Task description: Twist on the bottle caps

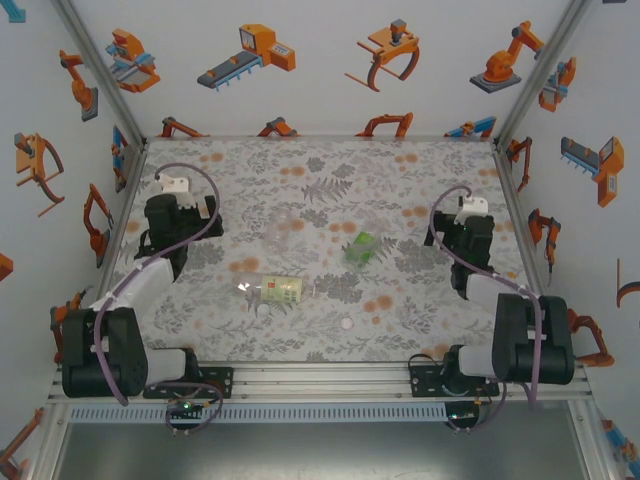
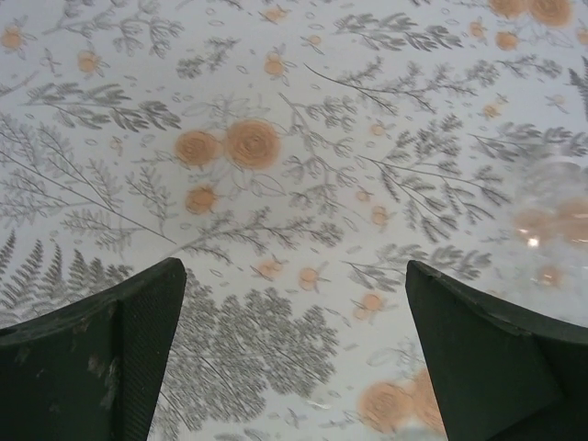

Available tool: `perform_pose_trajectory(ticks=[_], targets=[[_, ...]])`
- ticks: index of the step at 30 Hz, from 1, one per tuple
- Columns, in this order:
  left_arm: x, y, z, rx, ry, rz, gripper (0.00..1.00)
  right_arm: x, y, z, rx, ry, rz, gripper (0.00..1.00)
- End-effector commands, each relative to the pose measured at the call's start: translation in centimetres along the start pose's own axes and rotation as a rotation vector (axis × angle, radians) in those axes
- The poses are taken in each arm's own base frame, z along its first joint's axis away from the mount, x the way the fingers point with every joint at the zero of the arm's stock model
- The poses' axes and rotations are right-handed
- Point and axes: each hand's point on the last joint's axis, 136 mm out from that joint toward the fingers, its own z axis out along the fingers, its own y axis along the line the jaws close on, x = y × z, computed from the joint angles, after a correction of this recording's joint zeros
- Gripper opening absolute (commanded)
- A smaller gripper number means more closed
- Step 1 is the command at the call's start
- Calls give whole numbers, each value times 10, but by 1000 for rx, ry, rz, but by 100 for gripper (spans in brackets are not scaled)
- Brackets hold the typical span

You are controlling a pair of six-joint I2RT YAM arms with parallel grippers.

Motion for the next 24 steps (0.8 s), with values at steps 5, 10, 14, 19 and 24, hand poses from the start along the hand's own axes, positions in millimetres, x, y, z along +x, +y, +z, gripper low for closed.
perform_pose_trajectory(ticks=[5,10,14,19,24], targets=[[15,-43,-21,-13,213,-146,97,4,37,-13,-88,275,49,92],[18,-88,-25,22,369,-202,97,4,45,-20,-56,444,163,89],[26,-146,-19,89,489,-126,97,16,48,-28,-44,560,226,89],[39,-222,-10,180,601,-18,97,28,52,-37,-59,638,231,89],[47,-285,-6,259,656,52,97,32,49,-45,-43,665,229,90]])
